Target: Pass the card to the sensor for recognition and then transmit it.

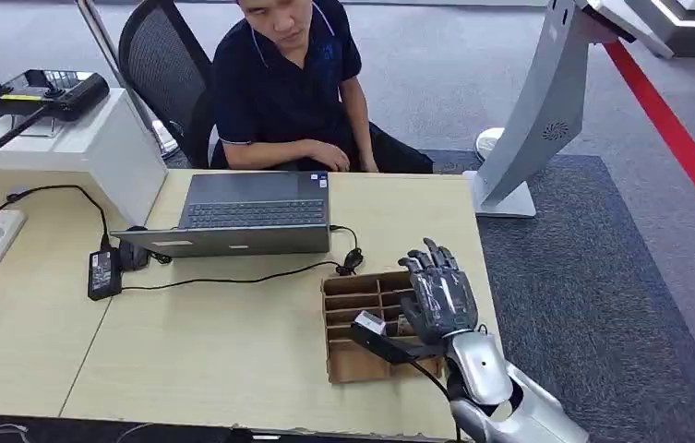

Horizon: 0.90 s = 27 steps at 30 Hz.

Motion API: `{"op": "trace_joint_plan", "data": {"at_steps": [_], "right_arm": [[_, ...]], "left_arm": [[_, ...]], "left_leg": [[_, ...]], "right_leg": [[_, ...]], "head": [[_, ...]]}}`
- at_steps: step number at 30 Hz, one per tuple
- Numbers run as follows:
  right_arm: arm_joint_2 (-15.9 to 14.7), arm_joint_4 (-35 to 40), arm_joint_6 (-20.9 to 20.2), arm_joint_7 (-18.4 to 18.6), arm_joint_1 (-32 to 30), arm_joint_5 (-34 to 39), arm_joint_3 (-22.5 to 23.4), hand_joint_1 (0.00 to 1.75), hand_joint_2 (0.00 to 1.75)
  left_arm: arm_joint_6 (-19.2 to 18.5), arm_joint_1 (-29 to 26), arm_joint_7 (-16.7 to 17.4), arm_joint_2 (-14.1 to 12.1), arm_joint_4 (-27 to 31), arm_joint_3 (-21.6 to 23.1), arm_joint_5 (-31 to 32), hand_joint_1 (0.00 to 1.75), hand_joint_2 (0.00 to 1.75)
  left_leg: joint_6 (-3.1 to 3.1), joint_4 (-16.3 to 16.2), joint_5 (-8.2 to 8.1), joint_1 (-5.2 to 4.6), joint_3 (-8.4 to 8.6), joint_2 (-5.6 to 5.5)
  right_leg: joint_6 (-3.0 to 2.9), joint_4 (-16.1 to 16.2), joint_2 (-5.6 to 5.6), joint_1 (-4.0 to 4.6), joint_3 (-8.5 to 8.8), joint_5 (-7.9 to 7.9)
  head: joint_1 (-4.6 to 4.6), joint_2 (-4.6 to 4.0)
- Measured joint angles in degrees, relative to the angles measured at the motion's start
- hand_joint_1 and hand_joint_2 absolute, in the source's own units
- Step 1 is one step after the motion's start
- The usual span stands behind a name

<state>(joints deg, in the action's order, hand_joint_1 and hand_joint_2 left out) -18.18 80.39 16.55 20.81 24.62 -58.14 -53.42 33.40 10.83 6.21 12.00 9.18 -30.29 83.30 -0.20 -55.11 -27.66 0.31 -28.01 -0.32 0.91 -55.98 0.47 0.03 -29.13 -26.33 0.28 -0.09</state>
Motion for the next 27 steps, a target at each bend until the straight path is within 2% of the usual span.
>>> {"op": "trace_joint_plan", "data": {"at_steps": [5, 7, 8, 27], "right_arm": [[0.0, 0.0, -0.2, 0.0, 0.0, 0.0, 0.0, 0.65, 1.75], [0.0, 0.0, -0.2, 0.0, 0.0, 0.0, 0.0, 0.89, 1.75], [0.0, 0.0, -0.4, 0.0, 0.0, 0.0, 0.0, 1.75, 1.75], [-0.1, -0.3, 0.1, 1.3, -0.1, -3.1, 0.0, 1.75, 1.75]], "left_arm": [[0.0, 0.0, 0.0, 0.0, 0.0, 0.0, 0.0, 0.00, 0.00], [0.0, 0.0, 0.0, 0.0, 0.0, 0.0, -0.1, 0.00, 0.00], [0.0, 0.0, 0.0, 0.0, 0.0, 0.0, -0.1, 0.00, 0.00], [0.1, 0.0, -0.1, 0.0, 0.0, 0.0, -1.0, 0.00, 0.00]], "left_leg": [[0.00, 0.0, 0.00, 0.00, 0.00, 0.00], [0.00, 0.0, 0.00, 0.00, 0.00, 0.00], [0.00, 0.0, 0.00, 0.00, 0.00, 0.00], [0.00, 0.0, 0.00, 0.00, 0.00, 0.00]], "right_leg": [[0.00, 0.0, 0.00, 0.00, 0.00, 0.00], [0.00, 0.0, 0.00, 0.00, 0.00, 0.00], [0.00, 0.0, 0.00, 0.00, 0.00, 0.00], [0.00, 0.0, 0.00, 0.00, -0.01, 0.00]], "head": [[0.00, 0.00], [0.00, 0.00], [-0.02, 0.00], [0.00, 0.00]]}}
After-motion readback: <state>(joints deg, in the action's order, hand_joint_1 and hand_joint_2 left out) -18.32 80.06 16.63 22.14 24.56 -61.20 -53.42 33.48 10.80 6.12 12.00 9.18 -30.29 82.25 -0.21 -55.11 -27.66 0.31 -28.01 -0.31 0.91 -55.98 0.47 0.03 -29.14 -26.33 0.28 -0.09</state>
